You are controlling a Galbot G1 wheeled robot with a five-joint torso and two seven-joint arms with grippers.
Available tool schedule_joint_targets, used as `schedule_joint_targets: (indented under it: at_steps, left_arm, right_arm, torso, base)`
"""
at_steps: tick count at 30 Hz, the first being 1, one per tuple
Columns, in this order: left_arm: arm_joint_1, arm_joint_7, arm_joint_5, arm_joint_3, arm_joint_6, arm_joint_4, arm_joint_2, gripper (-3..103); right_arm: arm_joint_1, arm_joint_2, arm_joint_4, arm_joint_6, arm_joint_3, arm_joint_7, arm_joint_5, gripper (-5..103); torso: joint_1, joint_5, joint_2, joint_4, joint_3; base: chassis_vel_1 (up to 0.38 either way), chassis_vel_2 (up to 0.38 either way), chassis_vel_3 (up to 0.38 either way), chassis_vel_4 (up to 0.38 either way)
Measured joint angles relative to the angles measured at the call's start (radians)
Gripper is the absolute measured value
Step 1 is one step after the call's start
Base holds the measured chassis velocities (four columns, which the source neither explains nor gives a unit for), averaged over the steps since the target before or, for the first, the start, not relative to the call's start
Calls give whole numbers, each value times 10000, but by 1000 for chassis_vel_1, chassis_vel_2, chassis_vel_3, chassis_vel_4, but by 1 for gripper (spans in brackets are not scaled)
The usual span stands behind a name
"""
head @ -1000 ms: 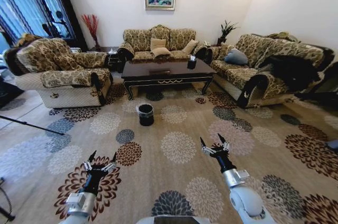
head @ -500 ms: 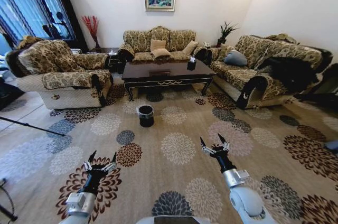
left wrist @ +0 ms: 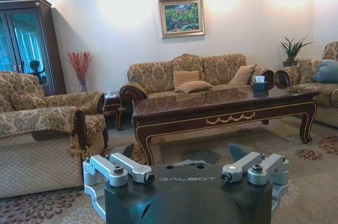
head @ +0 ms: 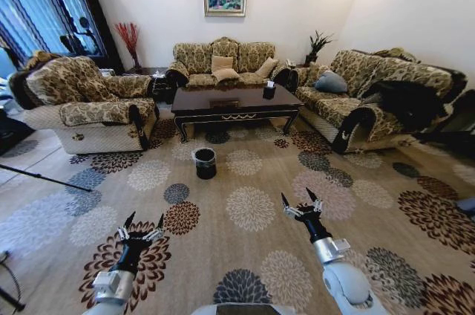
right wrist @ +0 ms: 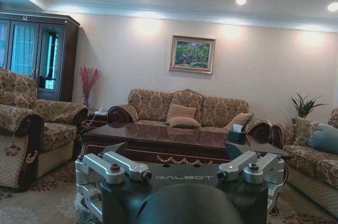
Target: Move to the front of the table and pick up the trash from the floor, then place it into the trash bin.
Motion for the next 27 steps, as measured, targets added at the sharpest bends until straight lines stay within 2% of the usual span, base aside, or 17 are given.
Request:
schedule_joint_targets:
  at_steps: [27]
  left_arm:
    - [0,-1,0,0,0,1,0,100]
  right_arm:
    - [0,0,0,0,-1,0,0,100]
  torso:
    - [-37,0,-80,0,-44]
  base:
    - [0,0,0,0]
